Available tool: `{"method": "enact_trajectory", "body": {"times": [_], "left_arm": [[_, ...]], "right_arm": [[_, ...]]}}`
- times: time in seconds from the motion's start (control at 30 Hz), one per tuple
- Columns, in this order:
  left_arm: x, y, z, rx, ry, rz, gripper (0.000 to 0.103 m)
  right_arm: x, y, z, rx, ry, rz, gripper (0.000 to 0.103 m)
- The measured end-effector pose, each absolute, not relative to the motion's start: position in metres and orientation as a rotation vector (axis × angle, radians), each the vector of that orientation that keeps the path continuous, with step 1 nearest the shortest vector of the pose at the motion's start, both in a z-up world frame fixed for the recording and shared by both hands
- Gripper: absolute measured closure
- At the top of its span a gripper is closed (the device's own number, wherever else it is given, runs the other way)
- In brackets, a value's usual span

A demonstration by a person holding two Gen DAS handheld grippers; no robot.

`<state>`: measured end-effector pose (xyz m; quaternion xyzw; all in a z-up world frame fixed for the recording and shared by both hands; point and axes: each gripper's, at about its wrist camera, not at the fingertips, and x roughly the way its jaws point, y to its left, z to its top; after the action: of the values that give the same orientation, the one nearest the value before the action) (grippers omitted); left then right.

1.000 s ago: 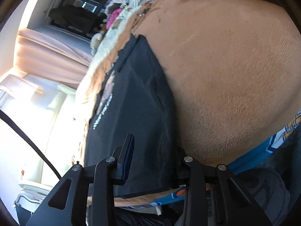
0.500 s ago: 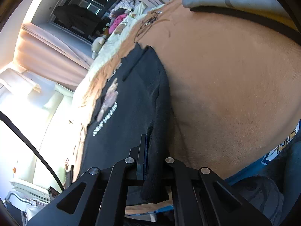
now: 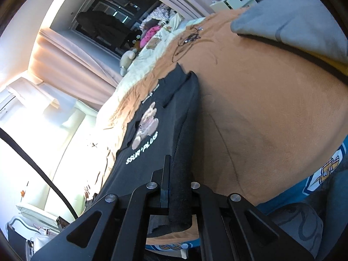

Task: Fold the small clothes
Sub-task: 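Lift the hem with both grippers and carry it toward the collar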

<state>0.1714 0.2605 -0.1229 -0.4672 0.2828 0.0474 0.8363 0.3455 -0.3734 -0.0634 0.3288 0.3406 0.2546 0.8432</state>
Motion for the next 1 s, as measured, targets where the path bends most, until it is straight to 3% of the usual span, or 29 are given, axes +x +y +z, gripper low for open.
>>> {"method": "enact_trajectory", "body": {"times": [1.0], "left_arm": [[0.068, 0.269, -0.031, -0.991, 0.364, 0.004, 0.099]], "right_arm": [[0.289, -0.379, 0.013, 0.612, 0.605, 0.57, 0.103]]}}
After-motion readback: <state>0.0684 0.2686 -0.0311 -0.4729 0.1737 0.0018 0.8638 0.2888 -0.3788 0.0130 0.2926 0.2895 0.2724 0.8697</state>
